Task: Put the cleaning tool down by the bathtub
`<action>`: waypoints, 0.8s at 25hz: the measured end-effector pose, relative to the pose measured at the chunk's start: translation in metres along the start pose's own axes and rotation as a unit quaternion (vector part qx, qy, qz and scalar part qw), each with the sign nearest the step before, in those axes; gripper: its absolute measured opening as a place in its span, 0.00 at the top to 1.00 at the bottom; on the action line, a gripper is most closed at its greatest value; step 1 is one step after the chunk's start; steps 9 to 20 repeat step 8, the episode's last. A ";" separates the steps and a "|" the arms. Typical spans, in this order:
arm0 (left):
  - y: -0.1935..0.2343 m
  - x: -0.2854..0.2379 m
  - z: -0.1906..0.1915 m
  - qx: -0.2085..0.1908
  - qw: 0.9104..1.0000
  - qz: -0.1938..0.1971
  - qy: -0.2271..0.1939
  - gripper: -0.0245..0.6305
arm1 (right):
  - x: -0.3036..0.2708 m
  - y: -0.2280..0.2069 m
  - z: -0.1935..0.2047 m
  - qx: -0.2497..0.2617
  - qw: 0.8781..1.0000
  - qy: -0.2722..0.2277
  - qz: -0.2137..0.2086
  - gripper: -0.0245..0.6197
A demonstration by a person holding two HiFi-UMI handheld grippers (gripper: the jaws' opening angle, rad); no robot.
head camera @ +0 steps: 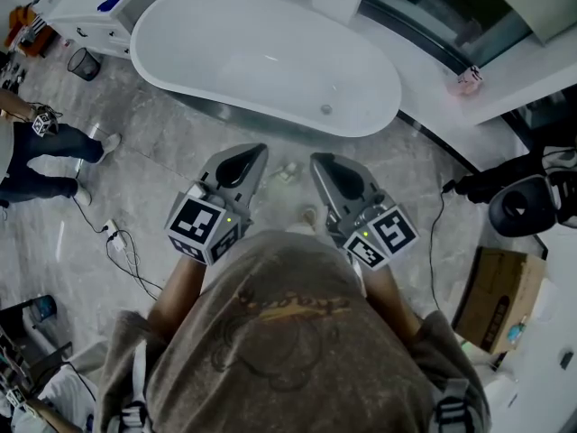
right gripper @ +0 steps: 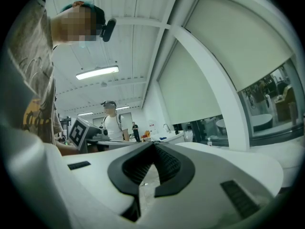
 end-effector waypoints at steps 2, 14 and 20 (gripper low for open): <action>0.001 -0.003 0.001 0.002 1.000 -0.002 0.002 0.96 | -0.001 -0.004 0.000 0.000 1.000 0.001 -0.003 0.96; -0.002 -0.015 0.002 0.003 1.000 -0.008 0.006 0.96 | 0.000 -0.017 0.001 -0.001 1.000 0.000 -0.008 0.96; -0.002 -0.015 0.002 0.003 1.000 -0.008 0.006 0.96 | 0.000 -0.017 0.001 -0.001 1.000 0.000 -0.008 0.96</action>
Point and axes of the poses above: the fingertips, and each gripper's own axes: x backward along the fingers, y to its left, z out of its underside, the point moved 8 cm from there along x, backward along the fingers, and after that the axes turned 8 degrees about -z, right-handed, at the moved point
